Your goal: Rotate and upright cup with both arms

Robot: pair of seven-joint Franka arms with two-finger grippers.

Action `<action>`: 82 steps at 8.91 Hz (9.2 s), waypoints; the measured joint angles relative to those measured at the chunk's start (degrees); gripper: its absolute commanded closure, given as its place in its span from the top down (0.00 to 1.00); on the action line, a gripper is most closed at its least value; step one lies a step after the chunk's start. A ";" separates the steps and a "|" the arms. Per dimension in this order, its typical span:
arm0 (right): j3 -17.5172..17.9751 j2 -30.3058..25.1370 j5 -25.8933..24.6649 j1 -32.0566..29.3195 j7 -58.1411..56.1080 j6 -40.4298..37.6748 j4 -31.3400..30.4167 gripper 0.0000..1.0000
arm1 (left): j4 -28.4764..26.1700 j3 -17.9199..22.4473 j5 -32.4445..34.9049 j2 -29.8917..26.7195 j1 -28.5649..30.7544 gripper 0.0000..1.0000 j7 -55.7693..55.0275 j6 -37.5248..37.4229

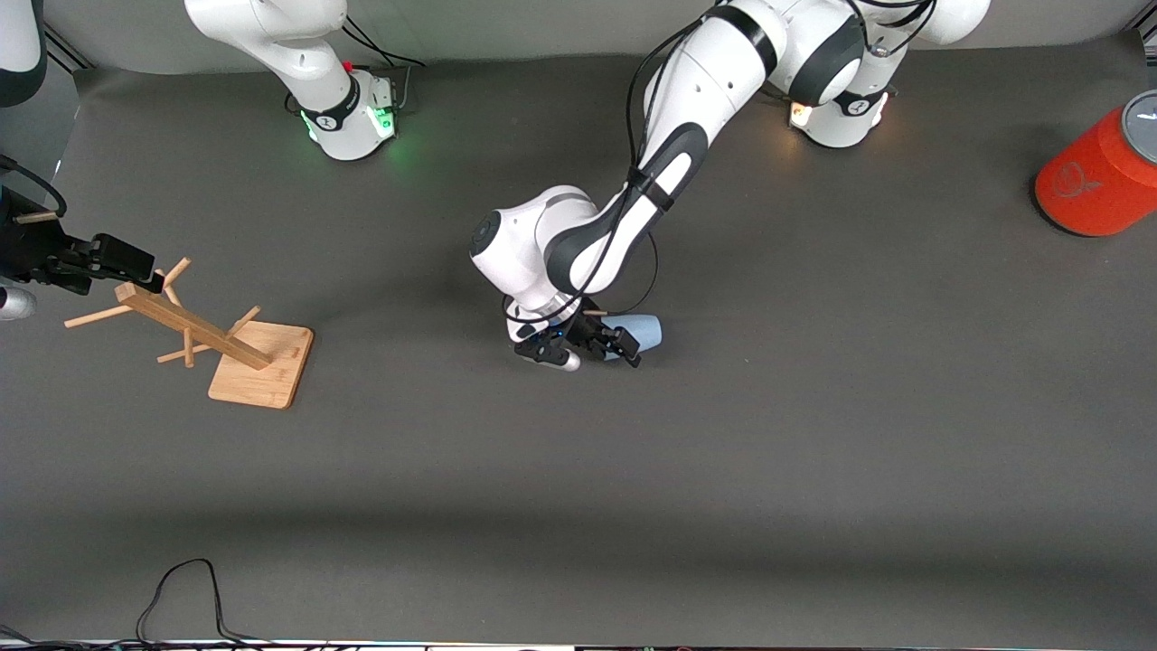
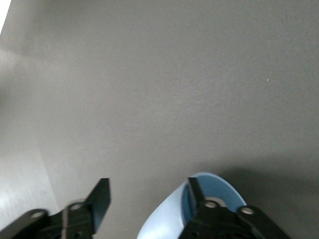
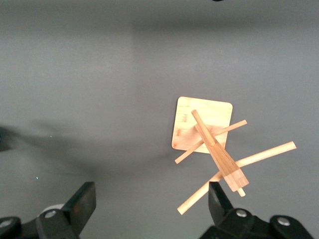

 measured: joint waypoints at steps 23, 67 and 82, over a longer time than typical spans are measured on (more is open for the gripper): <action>0.10 0.20 -0.01 0.05 -0.01 0.00 0.93 1.00 | -51.82 1.59 -15.29 -35.75 15.52 0.00 -9.32 57.23; -0.03 1.08 -1.04 -0.02 -0.01 -0.03 0.91 1.00 | -57.92 3.60 56.56 -38.45 9.71 1.00 -89.49 65.16; -0.04 1.13 -1.04 -0.02 -0.01 -0.03 0.90 1.00 | -32.02 3.06 -18.68 -38.45 16.90 1.00 -2.26 30.40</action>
